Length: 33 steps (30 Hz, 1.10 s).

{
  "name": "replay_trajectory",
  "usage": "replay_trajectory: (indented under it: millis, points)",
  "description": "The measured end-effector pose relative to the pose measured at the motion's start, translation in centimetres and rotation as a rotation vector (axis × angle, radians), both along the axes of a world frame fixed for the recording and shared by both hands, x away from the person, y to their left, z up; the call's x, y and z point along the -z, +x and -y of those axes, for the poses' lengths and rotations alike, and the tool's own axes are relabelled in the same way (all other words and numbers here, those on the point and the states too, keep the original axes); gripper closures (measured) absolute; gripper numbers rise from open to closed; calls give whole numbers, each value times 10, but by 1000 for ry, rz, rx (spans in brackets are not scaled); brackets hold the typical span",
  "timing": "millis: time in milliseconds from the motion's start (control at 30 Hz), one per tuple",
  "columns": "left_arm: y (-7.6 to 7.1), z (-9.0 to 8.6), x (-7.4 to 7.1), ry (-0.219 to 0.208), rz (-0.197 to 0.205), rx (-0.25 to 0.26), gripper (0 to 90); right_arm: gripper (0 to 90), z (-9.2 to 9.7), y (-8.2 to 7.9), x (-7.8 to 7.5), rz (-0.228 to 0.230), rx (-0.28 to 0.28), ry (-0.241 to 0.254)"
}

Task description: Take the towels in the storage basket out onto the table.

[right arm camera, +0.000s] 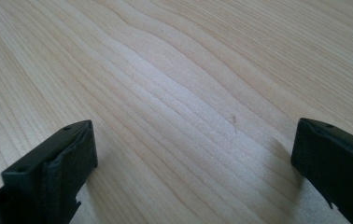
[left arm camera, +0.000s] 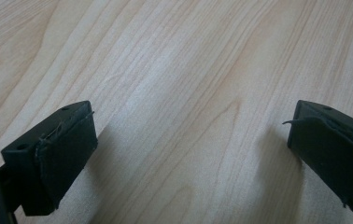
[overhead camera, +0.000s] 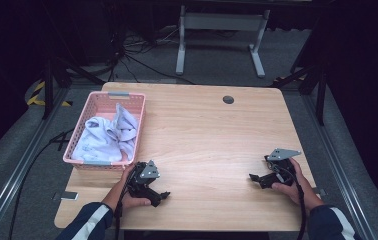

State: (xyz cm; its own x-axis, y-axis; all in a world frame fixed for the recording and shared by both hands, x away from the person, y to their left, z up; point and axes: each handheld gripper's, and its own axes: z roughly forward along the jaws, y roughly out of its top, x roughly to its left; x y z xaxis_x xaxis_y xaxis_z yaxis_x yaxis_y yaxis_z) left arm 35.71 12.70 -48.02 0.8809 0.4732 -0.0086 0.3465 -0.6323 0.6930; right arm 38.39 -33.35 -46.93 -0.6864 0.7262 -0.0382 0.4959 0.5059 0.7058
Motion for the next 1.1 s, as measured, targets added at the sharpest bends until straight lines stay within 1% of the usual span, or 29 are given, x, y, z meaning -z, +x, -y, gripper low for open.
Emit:
replay_trajectory:
  millis: [67, 100, 133, 167, 233, 267, 300, 333, 367, 400, 433, 467, 500, 533, 567, 633, 667, 700, 733, 800, 867, 900, 933, 1000, 1033, 1067, 1100]
  points:
    - [0, 1, 0, -1, 3, -1, 16, 5, 0, 0, 0, 0, 0, 0]
    - [-1, 1, -1, 8, -2, 3, 19, 5, 0, 0, 0, 1, 1, 2]
    - [-1, 1, -1, 8, -2, 3, 37, 5, 0, 0, 0, 1, 1, 2]
    - [-2, 0, -4, 23, -6, 17, 63, 5, 0, -1, 0, -1, 3, 2]
    - [-3, 0, -5, 24, -11, 22, 103, 5, 0, -1, 0, 0, 4, 2]
    - [-4, -2, -5, 27, -10, 33, 103, 5, 0, -1, 0, 0, 4, 2]
    - [-4, -2, -7, 31, -14, 58, 118, 5, 0, -1, 0, 0, 4, 2]
    - [-5, -3, -9, 39, -7, 74, 177, 5, 0, 0, 0, 0, 3, 2]
    - [-6, -2, -12, 35, 1, 80, 226, 5, 0, 0, 0, 0, 3, 2]
    - [-6, -2, -15, 27, -5, 89, 226, 5, 0, -1, 0, 0, 4, 2]
    - [-8, -3, -19, 13, 1, 94, 214, 5, 0, -1, 0, -1, 6, 2]
    - [-8, -3, -23, 5, 12, 97, 214, 5, 0, -1, 0, -1, 6, 2]
    - [-11, -6, -33, -9, 37, 98, 222, 5, 0, -1, 0, -1, 5, 2]
    - [-11, -6, -33, -9, 37, 98, 217, 5, 0, -1, 0, -1, 5, 2]
    - [-13, -8, -40, -20, 58, 95, 217, 5, 0, 0, 0, 0, 4, 2]
    - [-14, -11, -52, -21, 98, 82, 215, 5, 0, 0, 0, 1, 0, 1]
    - [-15, -13, -56, -28, 107, 72, 210, 5, 0, 0, 0, 2, 1, 2]
    - [-14, -16, -61, -44, 114, 69, 204, 4, 0, 0, 0, 0, 1, 2]
    - [-15, -19, -68, -52, 129, 57, 204, 5, 0, 0, 0, 0, 3, 2]
    - [-15, -24, -76, -68, 155, 47, 202, 5, 0, -1, 0, -1, 3, 2]
    - [-14, -31, -85, -83, 181, 27, 198, 5, 0, -1, 0, -1, 3, 2]
    - [-15, -35, -90, -89, 195, 15, 197, 5, 0, -1, 0, -1, 3, 2]
    - [-15, -41, -95, -109, 206, -5, 196, 5, 0, -1, 0, -1, 2, 2]
    - [-14, -52, -103, -110, 237, -35, 193, 5, 0, -1, 0, -1, 3, 2]
    - [-13, -59, -107, -112, 245, -52, 189, 5, 0, -1, 0, -1, 2, 2]
    - [-12, -67, -110, -117, 257, -81, 186, 5, 0, -1, 0, -1, 2, 2]
    - [-10, -73, -112, -112, 259, -104, 177, 5, 0, -1, 0, -1, 3, 2]
